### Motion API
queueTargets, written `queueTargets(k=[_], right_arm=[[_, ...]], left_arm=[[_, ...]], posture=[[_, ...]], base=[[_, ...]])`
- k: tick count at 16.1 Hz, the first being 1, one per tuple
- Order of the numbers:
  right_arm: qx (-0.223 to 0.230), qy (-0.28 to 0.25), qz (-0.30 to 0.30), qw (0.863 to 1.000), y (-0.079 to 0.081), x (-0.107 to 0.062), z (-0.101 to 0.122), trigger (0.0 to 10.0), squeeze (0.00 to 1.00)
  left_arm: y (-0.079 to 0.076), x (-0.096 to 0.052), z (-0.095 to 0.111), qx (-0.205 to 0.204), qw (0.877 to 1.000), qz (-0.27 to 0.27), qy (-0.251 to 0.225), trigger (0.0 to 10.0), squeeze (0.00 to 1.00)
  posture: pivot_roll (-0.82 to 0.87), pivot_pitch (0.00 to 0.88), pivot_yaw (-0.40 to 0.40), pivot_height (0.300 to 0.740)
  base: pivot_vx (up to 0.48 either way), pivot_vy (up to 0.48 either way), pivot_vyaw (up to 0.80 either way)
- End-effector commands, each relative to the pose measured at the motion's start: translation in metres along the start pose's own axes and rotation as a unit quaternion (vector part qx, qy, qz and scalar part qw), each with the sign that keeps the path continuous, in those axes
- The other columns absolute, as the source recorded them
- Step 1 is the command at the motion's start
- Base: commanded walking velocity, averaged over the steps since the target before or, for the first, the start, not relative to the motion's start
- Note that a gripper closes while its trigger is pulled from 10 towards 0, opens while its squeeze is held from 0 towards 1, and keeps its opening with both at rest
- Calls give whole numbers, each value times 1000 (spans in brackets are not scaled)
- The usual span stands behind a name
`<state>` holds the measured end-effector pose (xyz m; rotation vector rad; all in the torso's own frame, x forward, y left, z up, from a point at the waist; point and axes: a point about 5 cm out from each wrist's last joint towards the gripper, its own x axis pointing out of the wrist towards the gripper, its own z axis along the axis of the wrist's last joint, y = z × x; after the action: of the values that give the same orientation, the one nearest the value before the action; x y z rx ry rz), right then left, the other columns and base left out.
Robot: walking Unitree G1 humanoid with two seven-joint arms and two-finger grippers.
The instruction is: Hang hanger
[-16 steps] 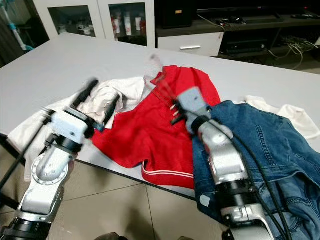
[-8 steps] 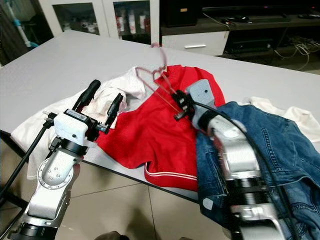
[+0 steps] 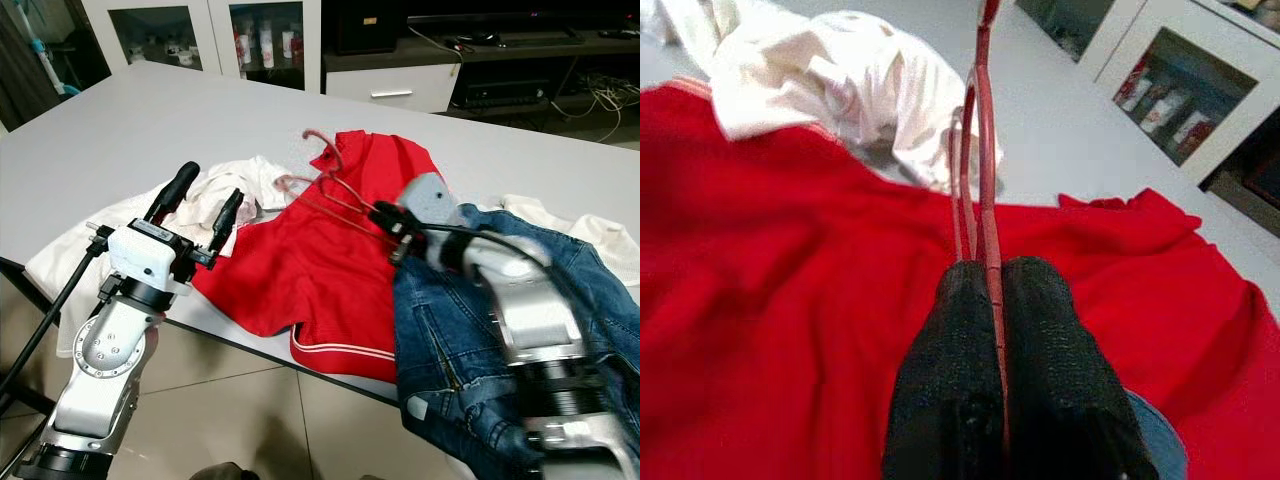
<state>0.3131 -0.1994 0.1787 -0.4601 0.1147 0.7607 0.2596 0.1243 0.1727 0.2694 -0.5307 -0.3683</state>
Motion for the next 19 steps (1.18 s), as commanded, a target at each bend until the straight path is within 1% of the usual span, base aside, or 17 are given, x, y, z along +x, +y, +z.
queueTargets(k=[1,4,6,10,11,12,13,14,15,16,17,19], right_arm=[[-5,-10,4,1000,-5,-5,3,0,0],[12,-24,-12,1000,-27,-26,8,0,0],[20,-27,-11,999,-34,-37,7,0,0],[30,-33,-2,999,-38,-49,5,0,0],[62,-76,-39,994,-46,-49,12,0,0],[89,-124,-62,986,-47,-45,20,0,0],[99,-141,-69,983,-47,-42,23,0,0],[123,-173,-76,974,-43,-35,27,0,0],[147,-190,-80,968,-35,-26,27,0,0],[169,-194,-81,963,-26,-16,24,1882,0],[186,-196,-75,960,-16,-8,20,10000,0],[199,-197,-68,958,-5,-1,17,10000,0]], left_arm=[[-1,-1,-2,4,1000,-10,3,10000,0],[-1,-2,-3,5,1000,-11,6,10000,0],[-2,-2,-4,3,1000,-14,7,10000,0],[-1,-1,-5,4,1000,-17,9,10000,0],[-1,-1,-6,1,1000,-16,10,10000,0],[-1,0,-6,-6,1000,-12,11,10000,0],[-1,0,-6,-8,1000,-10,11,10000,0],[-2,1,-6,-13,1000,-8,10,10000,0],[-2,2,-5,-18,1000,-4,9,10000,0],[-3,2,-5,-23,1000,-1,10,10000,0],[-3,1,-6,-32,999,5,12,10000,0],[-4,0,-6,-45,999,12,16,10000,0]], posture=[[-68,0,48,740],[-74,0,53,740],[-78,0,56,740],[-82,0,60,740],[-84,0,61,740],[-84,0,60,740],[-84,0,60,740],[-84,0,60,740],[-80,0,57,740],[-80,0,57,740],[-80,0,57,740],[-68,0,53,740]], base=[[0,0,0],[0,0,0],[0,0,0],[0,0,0],[0,0,0],[0,0,0],[0,0,0],[0,0,0],[0,0,0],[0,0,0],[0,0,0],[0,0,0]])
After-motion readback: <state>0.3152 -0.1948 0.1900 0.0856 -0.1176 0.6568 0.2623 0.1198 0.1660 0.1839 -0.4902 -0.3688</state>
